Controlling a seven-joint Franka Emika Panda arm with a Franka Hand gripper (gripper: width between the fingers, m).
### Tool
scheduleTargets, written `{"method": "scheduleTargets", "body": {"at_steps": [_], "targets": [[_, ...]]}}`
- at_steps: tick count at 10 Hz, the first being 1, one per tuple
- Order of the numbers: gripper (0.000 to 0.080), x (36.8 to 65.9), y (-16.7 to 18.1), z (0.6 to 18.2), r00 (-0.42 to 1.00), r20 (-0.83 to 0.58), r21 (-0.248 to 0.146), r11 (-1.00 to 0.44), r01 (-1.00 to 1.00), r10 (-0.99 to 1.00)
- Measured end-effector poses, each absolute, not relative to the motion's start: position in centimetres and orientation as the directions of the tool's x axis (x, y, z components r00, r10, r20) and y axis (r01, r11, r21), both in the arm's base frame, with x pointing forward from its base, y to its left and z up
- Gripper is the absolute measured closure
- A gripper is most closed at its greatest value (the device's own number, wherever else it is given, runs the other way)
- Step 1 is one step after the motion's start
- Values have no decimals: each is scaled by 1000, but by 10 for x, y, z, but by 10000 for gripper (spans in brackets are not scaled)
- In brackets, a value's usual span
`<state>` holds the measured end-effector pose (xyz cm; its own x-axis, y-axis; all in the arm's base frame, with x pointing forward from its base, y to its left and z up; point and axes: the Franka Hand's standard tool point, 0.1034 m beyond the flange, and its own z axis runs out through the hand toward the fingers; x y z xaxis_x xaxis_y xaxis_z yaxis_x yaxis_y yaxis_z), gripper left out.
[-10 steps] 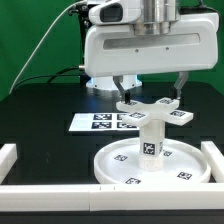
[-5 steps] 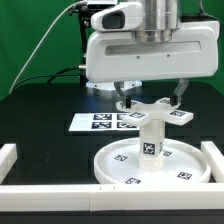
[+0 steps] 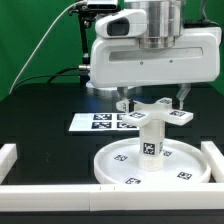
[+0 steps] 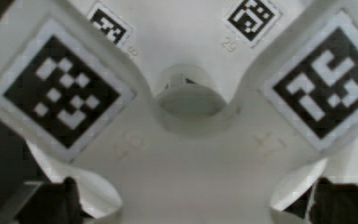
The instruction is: Assemble round table
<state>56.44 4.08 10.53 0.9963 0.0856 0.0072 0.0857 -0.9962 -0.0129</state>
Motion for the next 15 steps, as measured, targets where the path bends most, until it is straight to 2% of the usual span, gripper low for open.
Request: {"method": "scheduleTargets", "body": {"at_steps": [6,7,8,10,11,13,15], "targets": [[165,561,39,102,998,0,-13,-998,55,55],[333,561,39,102,998,0,-13,-998,55,55],[359,561,39,102,1000,-1,-16,-1000,-13,-13],[359,561,41,101,987,0,-14,-987,-160,-160],[359,563,43,101,948,13,-3,-948,-319,-319],[359,563,42,101,815,15,-11,-816,-579,-579],[357,563,42,100,593,7,-49,-593,-804,-805]]}}
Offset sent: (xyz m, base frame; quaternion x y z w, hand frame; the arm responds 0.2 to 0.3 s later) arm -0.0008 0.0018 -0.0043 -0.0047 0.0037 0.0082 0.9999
